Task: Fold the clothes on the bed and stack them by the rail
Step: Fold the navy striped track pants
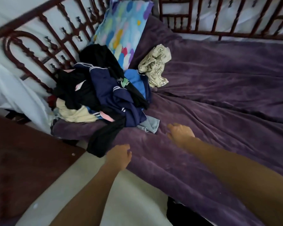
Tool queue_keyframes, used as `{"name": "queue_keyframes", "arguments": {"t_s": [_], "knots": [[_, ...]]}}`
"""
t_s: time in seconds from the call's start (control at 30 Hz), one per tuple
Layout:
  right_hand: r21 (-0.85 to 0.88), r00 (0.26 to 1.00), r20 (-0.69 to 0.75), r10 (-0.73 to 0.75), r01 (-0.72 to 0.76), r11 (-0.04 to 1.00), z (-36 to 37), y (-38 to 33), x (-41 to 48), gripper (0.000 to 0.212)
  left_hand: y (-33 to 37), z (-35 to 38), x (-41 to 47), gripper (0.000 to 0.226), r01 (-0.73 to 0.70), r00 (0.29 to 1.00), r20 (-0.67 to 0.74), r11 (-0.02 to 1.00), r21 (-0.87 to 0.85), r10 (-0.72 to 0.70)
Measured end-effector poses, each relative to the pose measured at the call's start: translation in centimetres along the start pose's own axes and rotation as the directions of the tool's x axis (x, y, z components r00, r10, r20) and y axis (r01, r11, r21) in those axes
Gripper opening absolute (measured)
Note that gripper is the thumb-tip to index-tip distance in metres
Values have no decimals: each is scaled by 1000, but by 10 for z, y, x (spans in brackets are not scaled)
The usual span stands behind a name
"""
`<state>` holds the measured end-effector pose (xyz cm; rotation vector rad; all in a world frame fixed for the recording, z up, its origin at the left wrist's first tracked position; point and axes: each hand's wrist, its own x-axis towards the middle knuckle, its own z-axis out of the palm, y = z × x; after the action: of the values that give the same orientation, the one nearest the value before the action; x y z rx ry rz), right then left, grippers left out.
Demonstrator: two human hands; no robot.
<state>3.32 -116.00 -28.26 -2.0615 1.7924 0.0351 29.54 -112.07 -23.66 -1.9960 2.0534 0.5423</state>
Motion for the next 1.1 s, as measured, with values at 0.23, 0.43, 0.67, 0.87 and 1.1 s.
{"name": "queue_keyframes", "arguments": {"t_s": [0.23,0.43,0.67,0.87,1.1], "knots": [[49,998,51,-29,27,998,-14,-52,112,38,-61,-65,95,28,42,999,-23,995,-96,-44],[48,999,30,-13,12,999,-17,-94,202,41,-116,-92,175,27,-9,1000,-29,996,-92,7],[93,986,-4,167,-166,982,1,-139,328,43,-187,-107,327,36,-240,969,-15,956,171,246],[305,890,-27,456,-427,851,11,-161,466,46,-235,-122,458,66,-432,888,-5,840,327,459],[428,798,54,600,-562,708,46,-179,519,22,-244,-148,546,64,-495,786,-260,822,281,561]]}}
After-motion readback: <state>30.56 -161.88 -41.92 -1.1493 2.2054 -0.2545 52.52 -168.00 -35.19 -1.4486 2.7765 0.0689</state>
